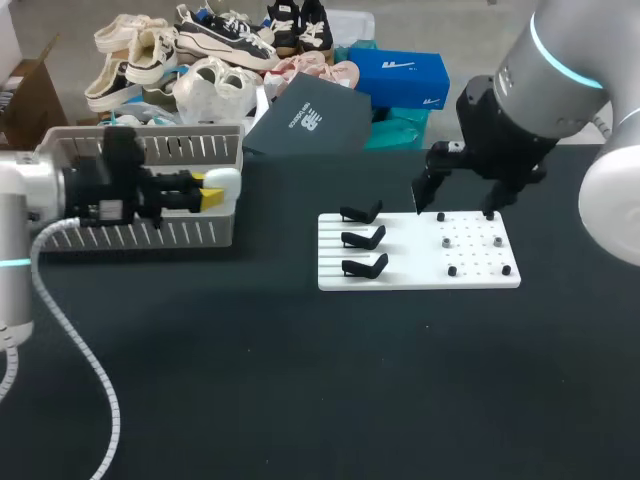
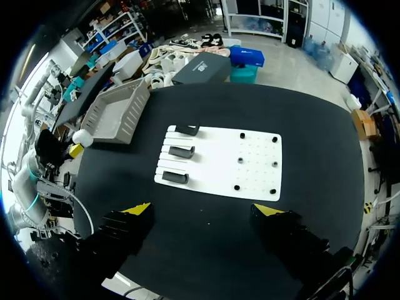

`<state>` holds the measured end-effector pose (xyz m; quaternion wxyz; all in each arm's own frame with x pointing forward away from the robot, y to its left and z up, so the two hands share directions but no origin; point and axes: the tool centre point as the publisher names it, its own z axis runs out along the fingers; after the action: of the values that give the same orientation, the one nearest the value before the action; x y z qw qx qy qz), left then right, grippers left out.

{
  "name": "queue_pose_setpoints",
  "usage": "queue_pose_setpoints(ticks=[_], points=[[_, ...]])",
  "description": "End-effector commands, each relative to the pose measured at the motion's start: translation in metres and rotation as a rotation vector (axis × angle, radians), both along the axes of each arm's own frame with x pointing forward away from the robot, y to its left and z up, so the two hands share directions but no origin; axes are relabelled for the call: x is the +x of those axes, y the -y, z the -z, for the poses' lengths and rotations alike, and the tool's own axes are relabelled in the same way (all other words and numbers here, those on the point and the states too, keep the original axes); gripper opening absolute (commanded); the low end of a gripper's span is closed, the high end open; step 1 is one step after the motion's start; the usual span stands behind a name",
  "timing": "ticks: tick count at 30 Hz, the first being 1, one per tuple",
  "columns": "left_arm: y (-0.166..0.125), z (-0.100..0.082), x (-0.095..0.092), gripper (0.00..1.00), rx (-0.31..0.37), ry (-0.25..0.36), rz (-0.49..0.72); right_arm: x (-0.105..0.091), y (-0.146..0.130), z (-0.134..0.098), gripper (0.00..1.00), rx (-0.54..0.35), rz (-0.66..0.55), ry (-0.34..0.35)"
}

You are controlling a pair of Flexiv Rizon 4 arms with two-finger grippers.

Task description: Pick up each earbud case from the left stands, insert the matching earbuds, close the lid, and place the case in the box.

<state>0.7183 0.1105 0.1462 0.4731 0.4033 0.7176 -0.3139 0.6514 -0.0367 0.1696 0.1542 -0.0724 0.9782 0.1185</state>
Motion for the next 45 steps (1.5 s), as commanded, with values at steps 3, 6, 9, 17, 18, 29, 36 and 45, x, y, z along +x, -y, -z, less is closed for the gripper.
queue_pose_setpoints(ticks=[3,6,9,17,18,29,36,45], points=[[-0.030,-0.010,0.015,0.00,0.104,-0.001,-0.195,-0.002,0.000,0.000,1.00,0.000,0.003,0.006],[-0.043,-0.005,0.030,0.00,0.144,-0.030,-0.240,-0.002,0.000,0.000,1.00,0.000,0.003,0.006],[-0.050,0.004,0.039,0.00,0.155,-0.069,-0.266,-0.002,0.000,0.000,1.00,0.000,0.003,0.006],[-0.065,0.031,0.070,0.00,0.157,-0.154,-0.296,-0.002,0.000,0.000,1.00,0.000,0.003,0.006],[-0.066,0.034,0.075,0.00,0.157,-0.159,-0.295,-0.002,0.000,0.000,1.00,0.000,0.003,0.006],[-0.077,0.055,0.103,0.07,0.182,-0.248,-0.315,-0.002,0.000,0.000,1.00,0.000,0.003,0.006],[-0.076,0.033,0.090,1.00,0.182,-0.183,-0.322,-0.002,0.000,0.000,1.00,0.000,0.003,0.006],[-0.006,-0.021,0.024,1.00,0.106,-0.033,-0.109,-0.002,0.000,0.000,1.00,0.000,0.003,0.006]])
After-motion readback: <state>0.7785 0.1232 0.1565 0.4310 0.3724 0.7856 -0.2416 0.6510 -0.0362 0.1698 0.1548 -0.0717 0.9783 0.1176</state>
